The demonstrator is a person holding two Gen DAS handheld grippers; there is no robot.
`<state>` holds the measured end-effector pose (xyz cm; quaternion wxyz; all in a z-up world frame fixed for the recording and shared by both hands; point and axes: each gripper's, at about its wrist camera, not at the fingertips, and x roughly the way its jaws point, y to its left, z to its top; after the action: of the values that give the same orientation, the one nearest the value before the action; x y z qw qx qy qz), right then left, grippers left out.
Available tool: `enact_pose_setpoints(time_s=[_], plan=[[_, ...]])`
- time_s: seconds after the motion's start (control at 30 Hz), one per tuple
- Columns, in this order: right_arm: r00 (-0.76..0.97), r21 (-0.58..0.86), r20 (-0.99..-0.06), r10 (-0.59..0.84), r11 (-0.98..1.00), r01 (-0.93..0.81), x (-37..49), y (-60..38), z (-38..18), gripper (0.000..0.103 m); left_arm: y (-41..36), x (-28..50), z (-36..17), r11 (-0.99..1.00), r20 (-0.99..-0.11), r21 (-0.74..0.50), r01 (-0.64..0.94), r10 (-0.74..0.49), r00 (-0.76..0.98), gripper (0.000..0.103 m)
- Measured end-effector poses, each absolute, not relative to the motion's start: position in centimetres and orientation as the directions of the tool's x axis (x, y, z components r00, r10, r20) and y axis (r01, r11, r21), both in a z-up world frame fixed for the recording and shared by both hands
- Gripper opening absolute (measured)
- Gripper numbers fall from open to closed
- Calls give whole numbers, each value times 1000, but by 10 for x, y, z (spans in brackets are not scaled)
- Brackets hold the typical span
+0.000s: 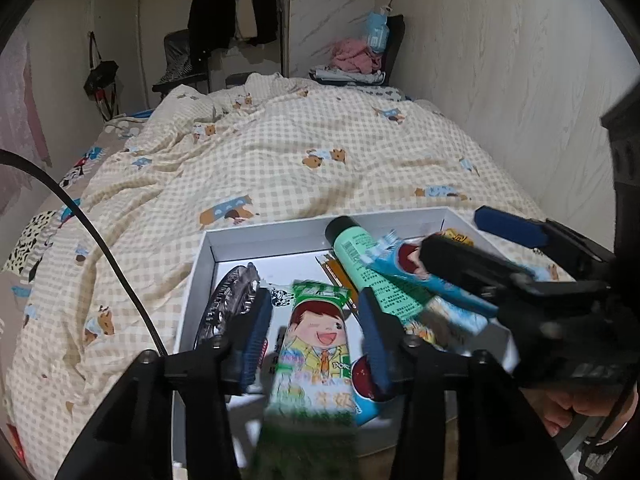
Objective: Organize objects
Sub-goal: 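Release both candy packs into the box, opening both grippers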
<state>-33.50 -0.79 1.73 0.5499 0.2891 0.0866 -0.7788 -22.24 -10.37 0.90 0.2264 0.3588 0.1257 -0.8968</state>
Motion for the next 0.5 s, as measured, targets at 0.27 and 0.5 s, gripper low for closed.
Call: enact_pose_setpoints(time_s=[0.27, 0.5], plan=[[-207, 172, -424, -882, -303, 937, -315, 32, 62, 87, -91, -191, 49, -872, -613, -72, 485, -344, -711, 63], [-89, 263, -374, -923, -198, 944, -303, 79, 101, 87, -41, -134, 98, -934, -467, 2, 358, -317, -825, 80]])
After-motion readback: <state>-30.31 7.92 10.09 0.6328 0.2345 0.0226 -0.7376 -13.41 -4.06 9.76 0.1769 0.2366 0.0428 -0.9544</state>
